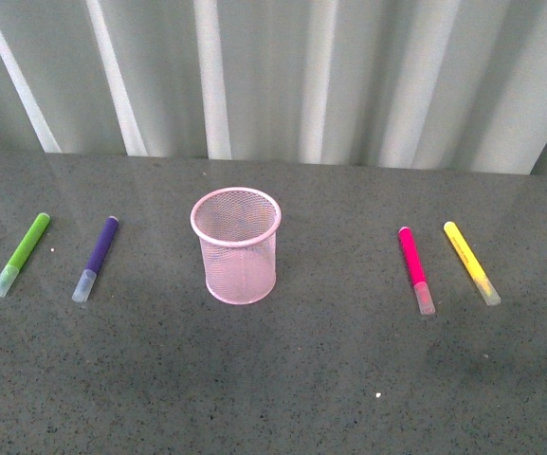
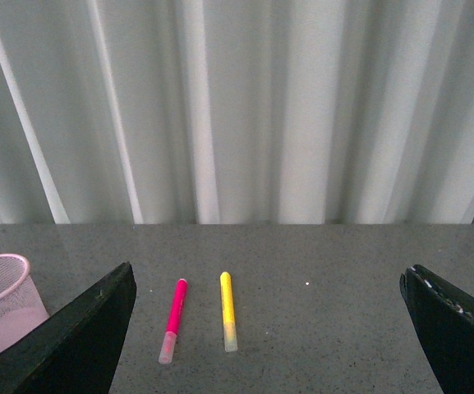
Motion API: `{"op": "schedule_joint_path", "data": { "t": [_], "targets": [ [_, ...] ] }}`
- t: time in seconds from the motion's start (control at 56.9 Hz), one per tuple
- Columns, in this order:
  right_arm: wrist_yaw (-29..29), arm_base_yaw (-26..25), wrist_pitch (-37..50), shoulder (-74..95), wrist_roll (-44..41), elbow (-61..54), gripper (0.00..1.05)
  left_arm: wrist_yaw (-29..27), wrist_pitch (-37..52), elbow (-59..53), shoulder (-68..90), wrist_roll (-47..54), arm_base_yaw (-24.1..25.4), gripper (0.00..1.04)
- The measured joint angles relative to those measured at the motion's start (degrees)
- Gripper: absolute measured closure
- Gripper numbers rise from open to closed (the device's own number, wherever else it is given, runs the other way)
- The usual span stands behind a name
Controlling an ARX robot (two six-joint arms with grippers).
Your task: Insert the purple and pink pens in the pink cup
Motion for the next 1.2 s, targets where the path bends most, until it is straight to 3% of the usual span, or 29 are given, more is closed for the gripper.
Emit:
{"op": "schedule_joint_path", "data": {
  "t": [1.196],
  "targets": [
    [0.00,0.00,0.00,0.00,0.00,0.00,0.07,0.02,0.00,0.00,0.00,0.00,0.00,0.07]
  ]
}}
